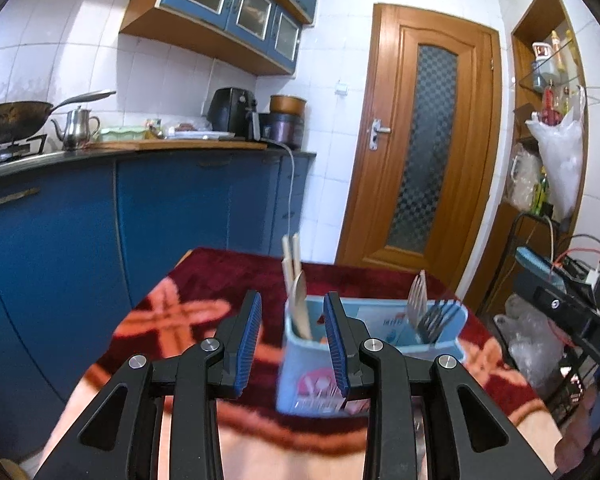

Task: Organize utensils
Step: 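Lower both open tools toward the steel fork and knife on the blanket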

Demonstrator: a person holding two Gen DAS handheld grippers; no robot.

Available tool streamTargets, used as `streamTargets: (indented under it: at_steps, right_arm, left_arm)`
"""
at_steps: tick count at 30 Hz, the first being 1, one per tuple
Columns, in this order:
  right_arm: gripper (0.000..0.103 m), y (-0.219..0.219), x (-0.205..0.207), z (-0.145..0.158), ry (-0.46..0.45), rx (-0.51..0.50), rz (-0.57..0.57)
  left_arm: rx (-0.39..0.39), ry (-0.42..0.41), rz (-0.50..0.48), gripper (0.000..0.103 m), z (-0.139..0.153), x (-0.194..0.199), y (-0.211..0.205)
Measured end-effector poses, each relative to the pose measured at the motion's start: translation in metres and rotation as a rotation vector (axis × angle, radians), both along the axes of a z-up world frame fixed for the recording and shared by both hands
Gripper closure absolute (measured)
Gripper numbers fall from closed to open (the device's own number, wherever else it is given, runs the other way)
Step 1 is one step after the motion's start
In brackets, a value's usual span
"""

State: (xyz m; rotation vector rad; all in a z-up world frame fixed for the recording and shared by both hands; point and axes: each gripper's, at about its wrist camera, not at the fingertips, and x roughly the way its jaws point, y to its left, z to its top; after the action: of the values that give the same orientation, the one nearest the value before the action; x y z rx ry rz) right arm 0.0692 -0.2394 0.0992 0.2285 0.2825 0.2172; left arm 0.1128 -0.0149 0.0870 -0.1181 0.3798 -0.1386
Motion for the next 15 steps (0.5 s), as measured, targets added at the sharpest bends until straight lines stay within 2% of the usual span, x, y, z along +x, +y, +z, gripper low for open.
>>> streamTargets:
  at_steps: [10,15]
  right_arm:
    - [0.074,0.002,-0.022,-0.023,0.118,-0.001,0.004]
    - [0.069,0.004,-0.029,-0.034,0.181,-0.013,0.003]
  left_arm:
    - [0.04,0.114,-0.008,0.07,-0.021,-0.024,0.011]
    - [0.054,0.167,-0.021,0.07,-0.032,-0.032,0.012]
